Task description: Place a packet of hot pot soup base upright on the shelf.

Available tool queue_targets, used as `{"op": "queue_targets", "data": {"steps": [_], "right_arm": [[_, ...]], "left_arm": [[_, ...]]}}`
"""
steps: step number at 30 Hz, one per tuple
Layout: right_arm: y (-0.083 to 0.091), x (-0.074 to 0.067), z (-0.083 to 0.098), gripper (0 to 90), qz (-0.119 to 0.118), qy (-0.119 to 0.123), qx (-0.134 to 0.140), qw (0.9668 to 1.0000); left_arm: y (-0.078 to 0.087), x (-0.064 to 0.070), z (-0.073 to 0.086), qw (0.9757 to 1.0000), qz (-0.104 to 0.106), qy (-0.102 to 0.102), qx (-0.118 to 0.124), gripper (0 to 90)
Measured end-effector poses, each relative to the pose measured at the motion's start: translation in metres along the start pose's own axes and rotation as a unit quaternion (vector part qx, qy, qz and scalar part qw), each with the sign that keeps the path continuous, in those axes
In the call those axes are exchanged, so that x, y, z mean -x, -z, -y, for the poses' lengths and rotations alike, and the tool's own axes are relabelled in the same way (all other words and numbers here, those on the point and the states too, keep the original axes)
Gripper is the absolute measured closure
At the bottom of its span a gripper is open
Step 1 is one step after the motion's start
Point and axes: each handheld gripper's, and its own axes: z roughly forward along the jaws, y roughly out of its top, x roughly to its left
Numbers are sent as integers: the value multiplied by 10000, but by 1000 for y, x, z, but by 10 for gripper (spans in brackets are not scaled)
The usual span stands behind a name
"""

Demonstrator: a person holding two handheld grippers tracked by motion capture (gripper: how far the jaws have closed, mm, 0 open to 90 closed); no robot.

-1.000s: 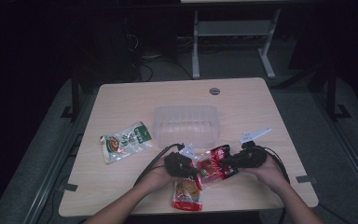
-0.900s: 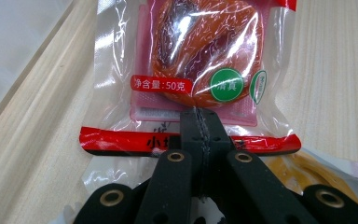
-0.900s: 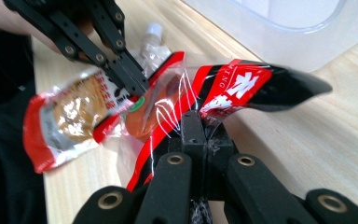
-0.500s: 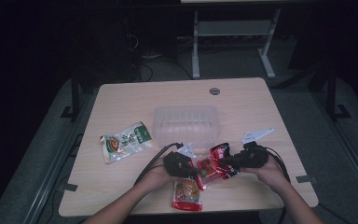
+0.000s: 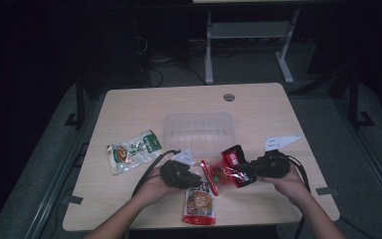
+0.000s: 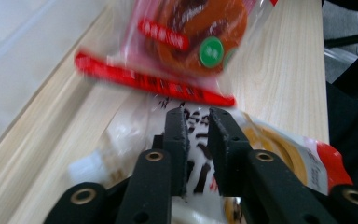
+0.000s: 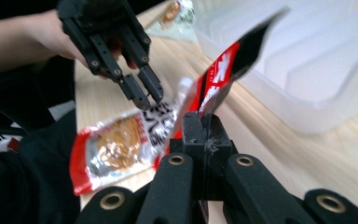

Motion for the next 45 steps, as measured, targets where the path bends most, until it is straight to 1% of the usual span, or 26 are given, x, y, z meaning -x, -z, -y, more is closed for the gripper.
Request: {"op": "queue_targets", "data": {"steps": [1, 4, 7, 8, 9, 10, 11, 12, 13, 14, 15, 16, 17, 19, 20, 21, 22, 23, 27, 31, 35, 37, 38, 39, 42, 45], "right_arm": [[1, -1, -2, 900, -6, 25, 42, 10000], [2, -3, -5, 900, -66, 66, 137, 9999], [3, -6, -7, 900, -124, 145, 163, 9997], [3, -7, -8, 900, -125, 155, 170, 9997], [3, -9, -9, 900, -134, 159, 154, 9997], [3, -9, -9, 900, -134, 159, 154, 9997], [3, -10, -10, 900, -128, 171, 155, 9997], [5, -11, -12, 900, -109, 196, 205, 9995], [5, -11, -13, 900, -123, 232, 238, 9994], [5, -11, -14, 900, -113, 242, 240, 9994], [6, -11, -15, 900, -120, 219, 265, 9993], [7, -11, -16, 900, -111, 218, 288, 9993], [7, -11, -17, 900, -112, 249, 312, 9991], [9, -11, -19, 900, -123, 254, 361, 9990], [9, -11, -19, 900, -123, 254, 361, 9990], [11, -11, -23, 900, -73, 290, 445, 9986], [11, -11, -24, 900, -65, 311, 489, 9983], [12, -11, -26, 900, -61, 329, 546, 9979], [17, -12, -33, 900, -5, 378, 641, 9972], [20, -11, -39, 900, 16, 405, 731, 9965], [19, -9, -48, 900, 62, 463, 835, 9954], [19, -7, -53, 900, 88, 487, 889, 9948], [19, -7, -53, 900, 88, 487, 889, 9948], [20, -5, -58, 900, 119, 480, 954, 9942], [20, -1, -64, 900, 205, 504, 1023, 9933], [22, 5, -70, 900, 330, 490, 1094, 9922]], "left_arm": [[6, -1, 4, 10000, -11, 83, 31, 735], [13, -2, 10, 9999, -41, 136, 34, 680], [19, -1, 18, 9999, -80, 124, 12, 610], [22, -1, 21, 9999, -108, 84, -18, 592], [25, 1, 23, 9998, -152, 114, -15, 570], [25, 1, 23, 9998, -152, 114, -15, 547], [29, 1, 27, 9998, -186, 95, -38, 547], [32, 1, 31, 9997, -201, 151, -31, 504], [38, 1, 38, 9994, -278, 216, -11, 485], [41, 1, 43, 9991, -304, 303, 28, 470], [41, 1, 43, 9991, -304, 303, 28, 453], [44, 0, 47, 9988, -349, 350, 25, 440], [50, -2, 55, 9981, -418, 442, 5, 428], [55, -4, 62, 9977, -468, 497, -18, 410], [55, -4, 62, 9977, -468, 497, -18, 408], [59, -7, 68, 9971, -539, 540, -46, 402], [60, -9, 69, 9968, -568, 567, -67, 401], [61, -11, 70, 9965, -582, 589, -98, 400], [64, -18, 71, 9959, -619, 649, -72, 392], [65, -19, 72, 9951, -636, 758, -30, 392], [64, -19, 72, 9952, -627, 755, -25, 392], [64, -19, 71, 9955, -625, 715, -37, 392], [64, -19, 71, 9955, -625, 715, -37, 392], [63, -19, 71, 9955, -614, 715, -39, 392], [64, -19, 71, 9959, -594, 675, -105, 392], [64, -20, 71, 9961, -599, 641, -98, 392]]}}
